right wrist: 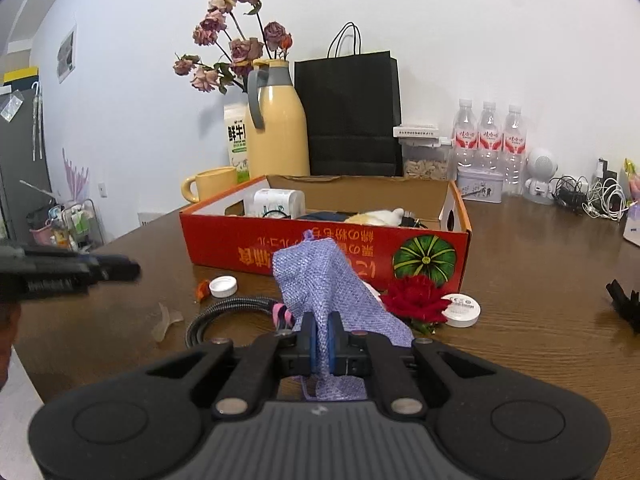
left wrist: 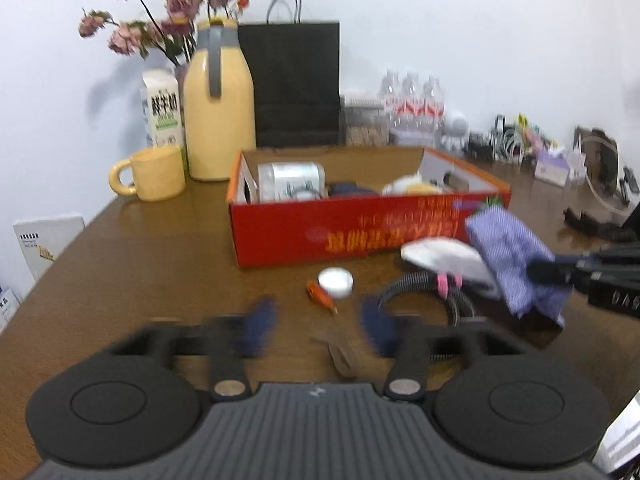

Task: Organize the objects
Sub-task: 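Carry the lavender pouch into the box and open the right tool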

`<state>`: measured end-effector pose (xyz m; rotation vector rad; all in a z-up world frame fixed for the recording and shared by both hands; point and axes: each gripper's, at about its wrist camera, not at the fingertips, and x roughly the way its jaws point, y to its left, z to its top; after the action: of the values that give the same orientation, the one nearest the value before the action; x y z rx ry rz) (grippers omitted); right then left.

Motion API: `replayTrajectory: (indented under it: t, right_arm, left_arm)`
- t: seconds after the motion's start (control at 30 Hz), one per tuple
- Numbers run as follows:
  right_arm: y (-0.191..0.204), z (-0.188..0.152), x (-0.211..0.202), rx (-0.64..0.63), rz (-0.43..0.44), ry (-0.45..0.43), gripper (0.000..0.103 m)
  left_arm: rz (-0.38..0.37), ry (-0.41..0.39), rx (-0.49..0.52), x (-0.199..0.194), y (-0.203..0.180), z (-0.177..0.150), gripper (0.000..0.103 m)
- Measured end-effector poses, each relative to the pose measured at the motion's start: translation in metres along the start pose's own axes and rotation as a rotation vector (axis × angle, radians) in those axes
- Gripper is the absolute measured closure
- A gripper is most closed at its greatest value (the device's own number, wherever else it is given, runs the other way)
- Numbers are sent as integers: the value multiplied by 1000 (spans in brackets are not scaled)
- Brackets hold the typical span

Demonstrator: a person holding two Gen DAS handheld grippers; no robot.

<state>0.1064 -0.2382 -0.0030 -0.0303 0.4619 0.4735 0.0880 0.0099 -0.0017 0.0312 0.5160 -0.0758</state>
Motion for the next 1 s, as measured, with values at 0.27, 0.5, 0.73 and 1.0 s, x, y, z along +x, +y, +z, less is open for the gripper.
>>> replayTrajectory:
  t: [0.27, 0.5, 0.73, 1.0]
  right_arm:
    - [3, -5, 5, 6, 15, 6, 98]
    - [3, -1, -2, -12, 12, -29, 98]
    - [5, 27, -7, -47, 0, -112, 98]
    - [4, 83, 23, -92, -33, -185, 98]
  left_arm:
    - [31, 108, 10, 34, -15, -15, 94]
    - [-5, 36, -12, 17, -9, -6, 97]
    - [-14, -89, -6, 5, -10, 36, 97]
    - [-18, -201, -4, 30, -19, 93, 97]
